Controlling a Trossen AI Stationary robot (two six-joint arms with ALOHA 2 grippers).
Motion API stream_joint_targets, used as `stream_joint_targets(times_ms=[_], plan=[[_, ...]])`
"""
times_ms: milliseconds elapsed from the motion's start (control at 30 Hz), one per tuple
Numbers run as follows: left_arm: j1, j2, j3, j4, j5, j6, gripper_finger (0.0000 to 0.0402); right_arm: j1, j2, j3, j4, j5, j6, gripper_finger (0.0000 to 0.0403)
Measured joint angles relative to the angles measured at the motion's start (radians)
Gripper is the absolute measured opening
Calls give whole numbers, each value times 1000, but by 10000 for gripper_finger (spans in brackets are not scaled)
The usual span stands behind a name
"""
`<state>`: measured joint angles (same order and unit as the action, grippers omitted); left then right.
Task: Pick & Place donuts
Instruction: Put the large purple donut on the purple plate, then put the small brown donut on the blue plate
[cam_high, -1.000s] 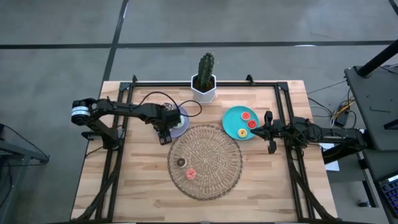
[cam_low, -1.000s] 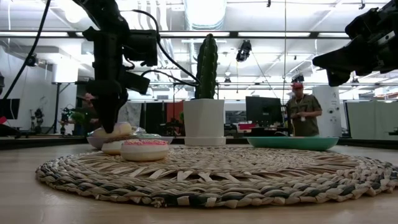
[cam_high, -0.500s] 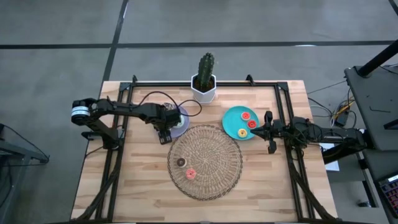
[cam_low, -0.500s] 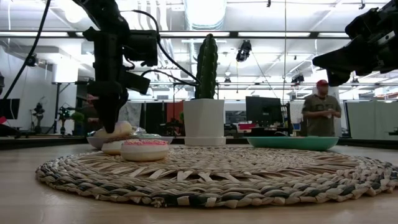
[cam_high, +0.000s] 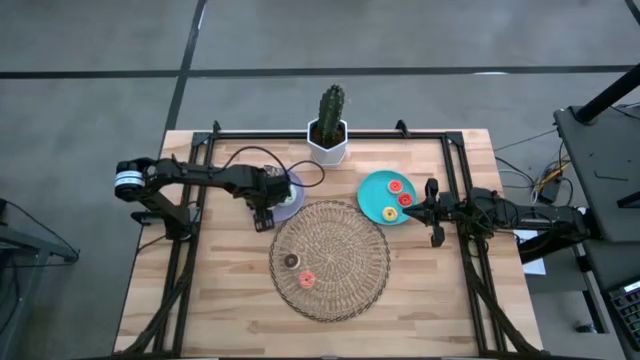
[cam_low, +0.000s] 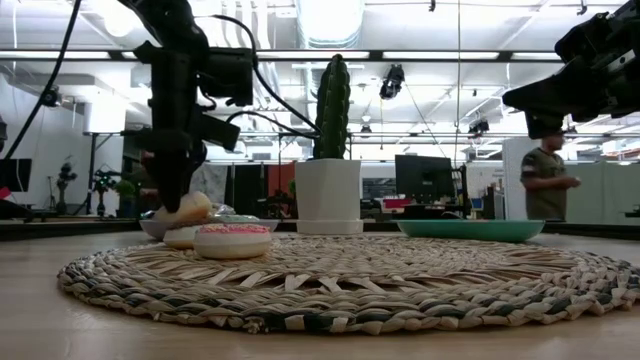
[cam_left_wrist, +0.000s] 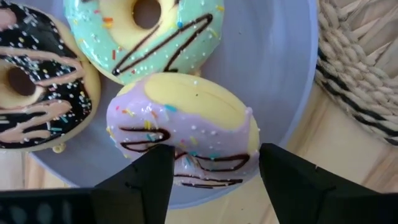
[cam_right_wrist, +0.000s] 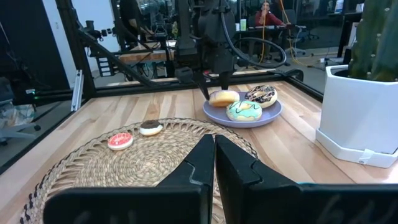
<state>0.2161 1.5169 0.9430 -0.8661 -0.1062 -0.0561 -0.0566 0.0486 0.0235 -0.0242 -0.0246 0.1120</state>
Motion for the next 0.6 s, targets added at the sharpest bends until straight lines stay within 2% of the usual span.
stream_joint_targets(times_ms=[600], plan=[[4,0,156,-48,0,41,204,0,0,0,0,0,0,8]])
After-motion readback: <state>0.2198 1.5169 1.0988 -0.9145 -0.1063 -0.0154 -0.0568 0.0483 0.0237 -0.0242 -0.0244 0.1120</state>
